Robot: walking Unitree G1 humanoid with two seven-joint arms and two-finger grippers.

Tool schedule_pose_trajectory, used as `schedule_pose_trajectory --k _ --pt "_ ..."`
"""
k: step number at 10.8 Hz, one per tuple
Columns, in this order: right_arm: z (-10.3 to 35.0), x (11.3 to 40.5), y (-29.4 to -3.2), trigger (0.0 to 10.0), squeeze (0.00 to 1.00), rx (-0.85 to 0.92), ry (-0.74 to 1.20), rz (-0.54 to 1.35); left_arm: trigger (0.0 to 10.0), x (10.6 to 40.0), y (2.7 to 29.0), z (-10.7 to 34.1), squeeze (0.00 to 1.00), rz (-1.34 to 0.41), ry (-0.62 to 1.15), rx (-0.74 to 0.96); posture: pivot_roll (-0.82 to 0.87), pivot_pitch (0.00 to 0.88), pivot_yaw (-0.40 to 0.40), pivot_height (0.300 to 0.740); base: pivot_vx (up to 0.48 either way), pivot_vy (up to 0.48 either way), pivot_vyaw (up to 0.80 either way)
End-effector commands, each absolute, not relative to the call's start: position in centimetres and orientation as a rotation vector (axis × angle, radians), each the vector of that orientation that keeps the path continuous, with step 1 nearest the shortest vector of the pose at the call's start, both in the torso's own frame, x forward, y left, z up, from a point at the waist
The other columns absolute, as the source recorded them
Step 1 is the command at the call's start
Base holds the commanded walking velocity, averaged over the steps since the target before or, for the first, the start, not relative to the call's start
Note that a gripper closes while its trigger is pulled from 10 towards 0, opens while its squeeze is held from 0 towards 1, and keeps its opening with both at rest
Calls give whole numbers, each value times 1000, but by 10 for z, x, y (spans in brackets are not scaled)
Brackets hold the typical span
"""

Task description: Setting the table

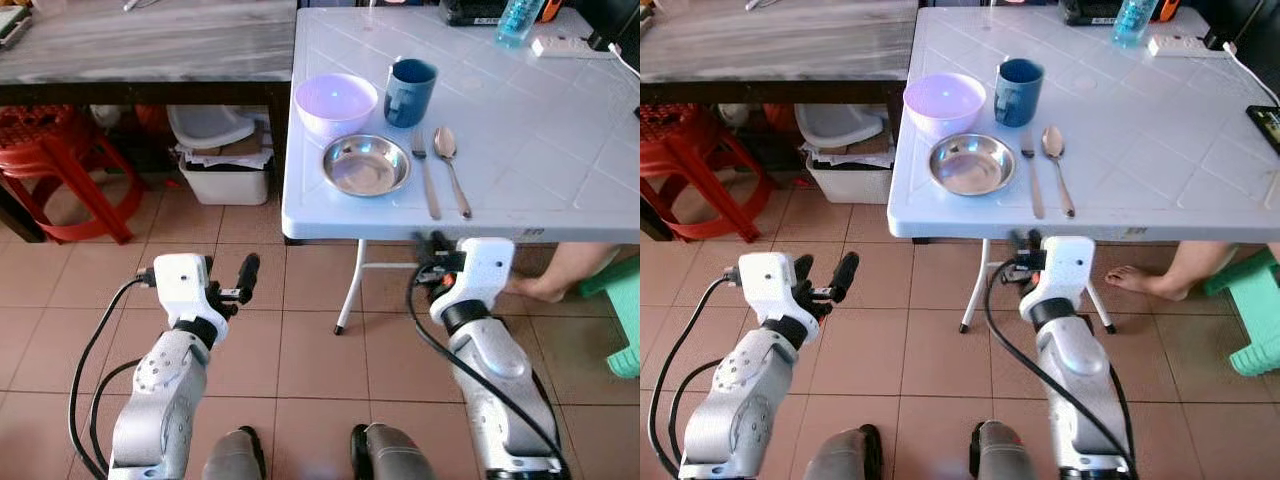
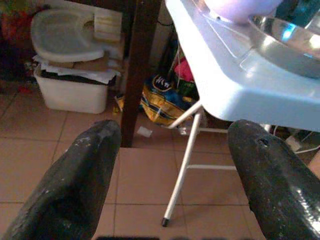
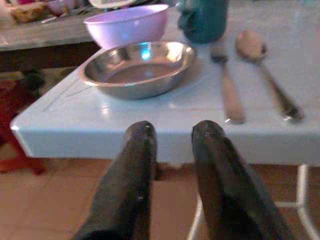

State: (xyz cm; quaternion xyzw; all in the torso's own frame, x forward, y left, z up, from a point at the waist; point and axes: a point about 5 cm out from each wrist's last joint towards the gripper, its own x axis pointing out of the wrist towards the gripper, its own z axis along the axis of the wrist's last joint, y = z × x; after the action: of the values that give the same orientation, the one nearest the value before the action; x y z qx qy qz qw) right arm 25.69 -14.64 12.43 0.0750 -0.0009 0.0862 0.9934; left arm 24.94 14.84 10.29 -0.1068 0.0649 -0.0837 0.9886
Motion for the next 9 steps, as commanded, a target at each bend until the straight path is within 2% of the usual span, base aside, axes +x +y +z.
schedule_pose_trajectory --k 1,9 --pt "135 254 -151 10000 1000 119 -61 179 10000 250 150 102 0 -175 134 -187 -71 166 23 740 0 0 0" --pt "152 252 -150 10000 1000 18 -156 176 10000 250 146 112 0 -198 85 -240 -78 179 9 740 0 0 0"
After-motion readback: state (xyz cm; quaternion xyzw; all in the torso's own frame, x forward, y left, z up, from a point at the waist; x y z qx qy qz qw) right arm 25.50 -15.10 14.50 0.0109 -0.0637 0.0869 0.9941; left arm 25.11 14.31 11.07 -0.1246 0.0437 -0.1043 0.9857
